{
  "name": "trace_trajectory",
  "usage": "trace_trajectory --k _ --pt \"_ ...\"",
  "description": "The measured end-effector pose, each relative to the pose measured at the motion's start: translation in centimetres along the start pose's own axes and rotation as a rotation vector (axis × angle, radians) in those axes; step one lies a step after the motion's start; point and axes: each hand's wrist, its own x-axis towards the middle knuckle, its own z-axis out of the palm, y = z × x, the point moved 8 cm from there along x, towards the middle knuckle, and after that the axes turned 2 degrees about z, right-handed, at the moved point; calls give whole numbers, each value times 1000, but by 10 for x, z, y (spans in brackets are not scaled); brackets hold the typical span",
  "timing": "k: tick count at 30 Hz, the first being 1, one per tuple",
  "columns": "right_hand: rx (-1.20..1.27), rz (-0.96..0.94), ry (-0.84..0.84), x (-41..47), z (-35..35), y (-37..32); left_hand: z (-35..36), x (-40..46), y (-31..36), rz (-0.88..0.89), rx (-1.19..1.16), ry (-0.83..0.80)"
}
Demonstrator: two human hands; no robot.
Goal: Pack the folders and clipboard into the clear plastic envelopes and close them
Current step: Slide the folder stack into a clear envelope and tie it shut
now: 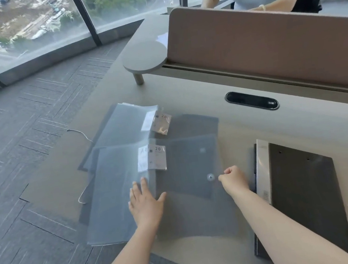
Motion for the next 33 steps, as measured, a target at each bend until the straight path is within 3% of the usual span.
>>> trace_trajectory --k 10,14,27,33 --pt "220 -118 -218 -27 0 -20 -8 -1 -2 11 -35 15" --pt "263 -172 -218 -35 -15 -31 -13 -4 -2 -5 -118 4" --pt "639 -366 -294 -85 -86 -87 -96 -32 46 152 -758 123" --pt "769 -393 -306 -95 -104 -95 -136 -46 83 279 -1042 14"
